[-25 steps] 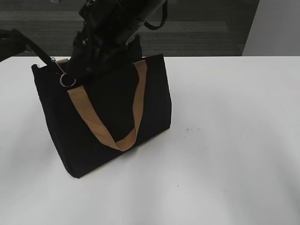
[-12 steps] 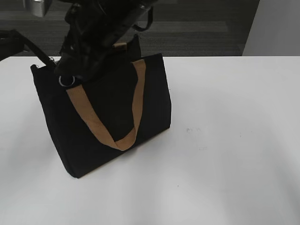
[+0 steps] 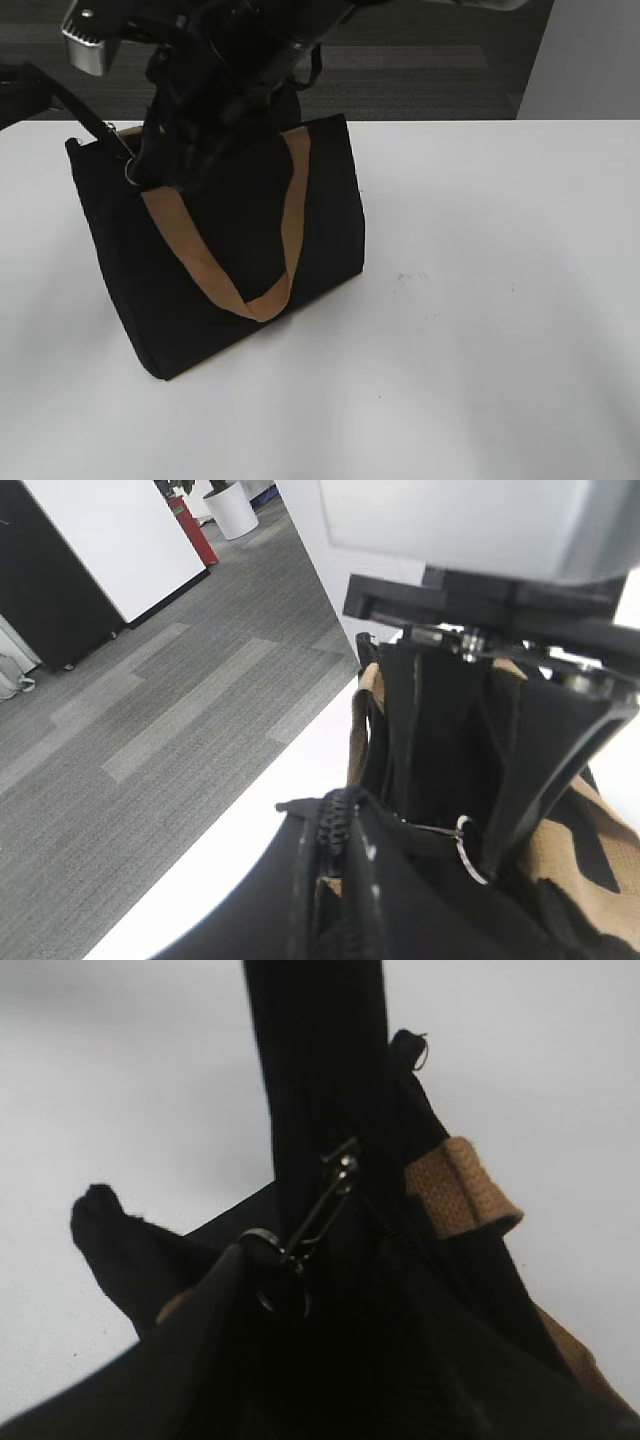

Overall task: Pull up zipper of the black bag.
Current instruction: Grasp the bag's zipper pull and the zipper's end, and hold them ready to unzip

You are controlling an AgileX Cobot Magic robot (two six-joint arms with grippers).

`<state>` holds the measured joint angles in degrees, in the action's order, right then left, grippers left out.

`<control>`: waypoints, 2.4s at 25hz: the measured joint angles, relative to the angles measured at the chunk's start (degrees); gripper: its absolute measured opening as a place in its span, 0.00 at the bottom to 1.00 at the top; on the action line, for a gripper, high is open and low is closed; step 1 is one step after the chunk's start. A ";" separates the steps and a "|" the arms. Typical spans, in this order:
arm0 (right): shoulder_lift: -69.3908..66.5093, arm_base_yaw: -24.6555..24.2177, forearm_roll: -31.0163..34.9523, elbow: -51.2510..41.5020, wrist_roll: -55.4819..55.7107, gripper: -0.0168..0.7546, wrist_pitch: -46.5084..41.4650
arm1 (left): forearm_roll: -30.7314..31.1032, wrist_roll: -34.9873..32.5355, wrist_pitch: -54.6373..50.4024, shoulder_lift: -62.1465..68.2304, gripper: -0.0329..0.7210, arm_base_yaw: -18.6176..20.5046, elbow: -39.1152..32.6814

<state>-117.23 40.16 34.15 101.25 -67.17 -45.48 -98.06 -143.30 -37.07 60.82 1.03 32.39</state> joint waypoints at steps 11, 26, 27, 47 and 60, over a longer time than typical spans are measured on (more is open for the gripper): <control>0.00 0.12 0.00 0.00 0.09 0.21 0.08 | 0.00 0.00 0.16 0.00 0.09 0.00 0.00; 0.59 0.12 -0.21 0.00 3.35 0.12 -0.35 | -0.11 0.00 1.98 0.00 0.09 0.00 0.00; 0.67 0.12 -0.21 0.00 3.85 0.11 -0.35 | -0.16 0.00 1.98 0.00 0.09 0.00 0.00; 0.89 0.01 -0.21 0.00 23.21 0.10 0.59 | -0.23 0.00 2.10 0.00 0.09 0.00 0.00; 0.89 -0.05 -0.11 0.00 16.79 0.12 0.86 | -0.23 0.16 2.10 0.00 0.09 0.00 0.00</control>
<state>-116.34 40.12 34.04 101.25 -50.38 -44.62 -98.30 -143.14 -34.97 60.82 1.03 32.39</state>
